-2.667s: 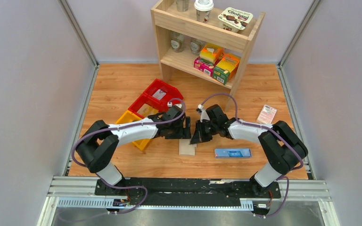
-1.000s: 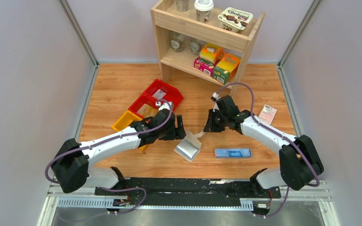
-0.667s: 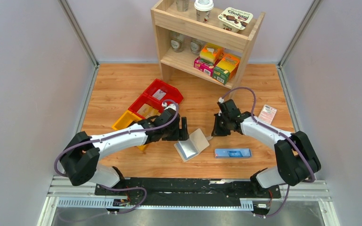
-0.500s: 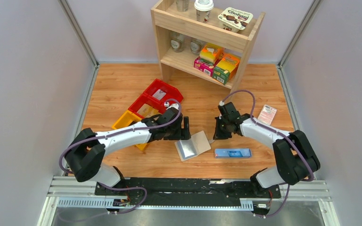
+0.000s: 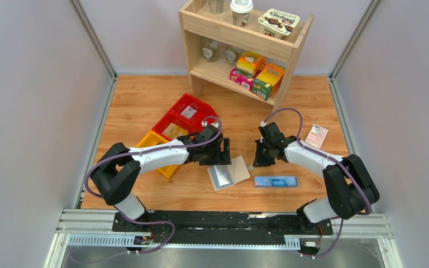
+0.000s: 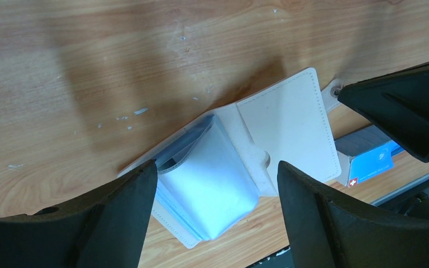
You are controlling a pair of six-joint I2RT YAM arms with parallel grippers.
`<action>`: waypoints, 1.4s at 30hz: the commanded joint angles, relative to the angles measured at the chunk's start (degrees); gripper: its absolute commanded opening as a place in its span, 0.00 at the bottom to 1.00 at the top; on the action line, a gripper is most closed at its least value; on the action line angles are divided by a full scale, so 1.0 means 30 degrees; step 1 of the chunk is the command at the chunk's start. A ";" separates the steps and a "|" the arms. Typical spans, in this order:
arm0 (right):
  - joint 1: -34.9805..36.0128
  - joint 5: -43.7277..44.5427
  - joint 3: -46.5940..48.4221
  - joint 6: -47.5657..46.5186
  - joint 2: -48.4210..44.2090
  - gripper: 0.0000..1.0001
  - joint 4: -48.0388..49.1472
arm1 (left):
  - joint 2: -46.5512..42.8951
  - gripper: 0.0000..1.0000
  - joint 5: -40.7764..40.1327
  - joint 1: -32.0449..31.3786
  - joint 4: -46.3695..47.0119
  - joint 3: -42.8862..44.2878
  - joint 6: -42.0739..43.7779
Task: Take the credit cards out of the card holder
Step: Open the card holder at the center of the board, then remove the credit card from the card holder.
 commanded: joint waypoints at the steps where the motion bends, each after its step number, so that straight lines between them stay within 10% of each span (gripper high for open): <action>1: -0.0021 -0.0104 -0.0155 0.0208 -0.0245 0.00 0.0727 | 0.0210 0.86 0.0632 0.0048 0.0251 0.0906 0.0086; 15: -0.0050 -0.0807 -0.0243 0.0121 -0.0303 0.02 0.1255 | 0.1234 0.84 0.4056 0.0048 0.2416 0.2076 0.1140; 26: -0.0050 0.0832 -0.1091 -0.0553 -0.4339 0.47 0.1724 | 0.3987 0.81 0.6227 0.0048 0.3650 0.4390 0.0818; 42: -0.0050 -0.7451 -0.3464 -0.1025 -0.6811 0.30 0.5262 | 0.6162 0.81 0.6055 0.0896 0.3123 0.6942 0.0759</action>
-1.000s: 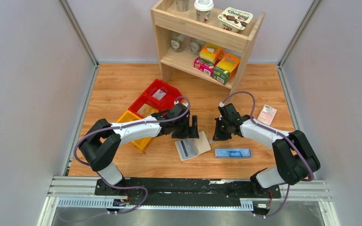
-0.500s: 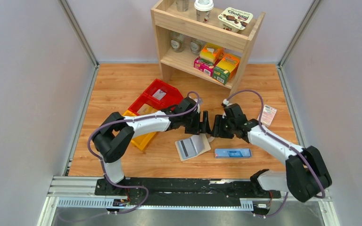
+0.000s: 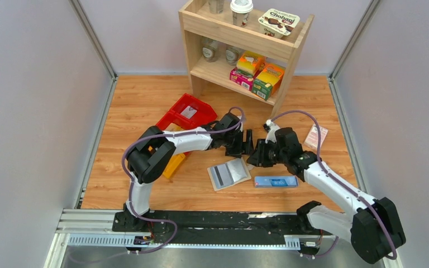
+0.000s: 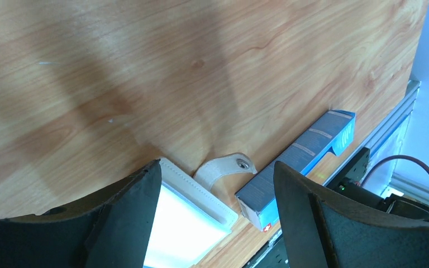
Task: Take the credit cards out of the card holder
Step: Remove the credit card from the card holder.
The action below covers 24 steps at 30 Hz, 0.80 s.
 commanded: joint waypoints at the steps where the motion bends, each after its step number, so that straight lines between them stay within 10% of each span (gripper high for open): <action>1: 0.0088 -0.4577 -0.0733 0.0550 0.1409 0.28 0.3538 | -0.1339 0.81 -0.0452 0.0613 0.0099 0.0312 0.0235; 12: 0.0088 -0.5434 -0.0735 0.1549 0.5572 0.15 0.5567 | -0.7256 0.81 -0.3881 0.1581 -0.1480 -0.2530 0.1347; 24: 0.0292 -0.3205 0.1898 0.0028 0.2527 0.21 0.1439 | -1.1594 0.78 -0.3998 0.1025 -0.3211 -0.7860 0.1936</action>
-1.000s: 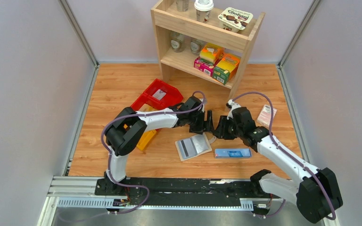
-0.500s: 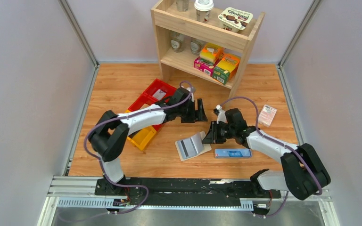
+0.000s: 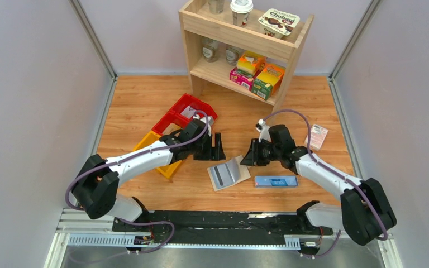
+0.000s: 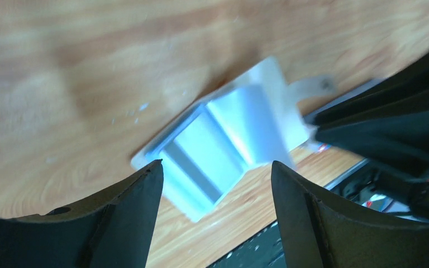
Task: Take the credit cards out of the card holder
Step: Remove the credit card from the card holder.
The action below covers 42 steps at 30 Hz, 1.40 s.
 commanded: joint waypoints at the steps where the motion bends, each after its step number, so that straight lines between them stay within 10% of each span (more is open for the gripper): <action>1: 0.0402 0.0226 0.2345 -0.1088 -0.1415 0.21 -0.1215 | -0.1452 0.78 -0.0400 -0.0455 -0.0909 -0.1182 0.0296; 42: 0.1751 -0.3643 0.1909 0.0668 0.7931 0.28 0.4934 | 0.4843 0.51 -0.0576 -0.1422 -0.2580 -0.0216 0.0354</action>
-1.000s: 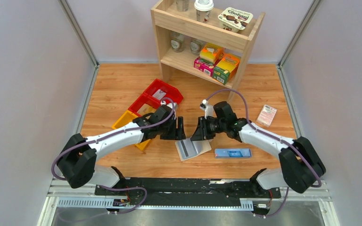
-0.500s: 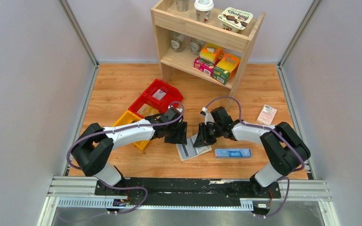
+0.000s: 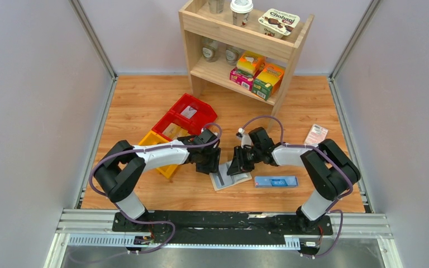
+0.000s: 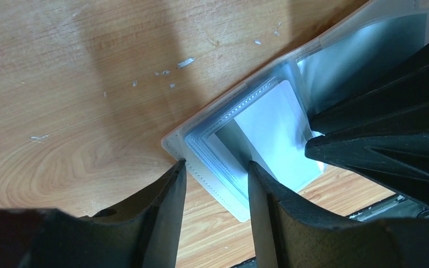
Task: Take the credit cards out of the card holder
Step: Remove the credit card from the card holder.
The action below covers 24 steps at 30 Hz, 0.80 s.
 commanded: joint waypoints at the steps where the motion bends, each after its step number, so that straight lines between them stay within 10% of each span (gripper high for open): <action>1: 0.0032 -0.0977 -0.0022 0.0486 0.0274 0.27 0.1933 | 0.0880 0.51 0.0123 -0.0125 0.0058 -0.0012 0.0150; 24: 0.0002 -0.3000 -0.0198 0.1834 -0.0606 0.09 0.4483 | 0.1994 0.32 -0.0112 -0.0301 0.0058 0.0368 0.0413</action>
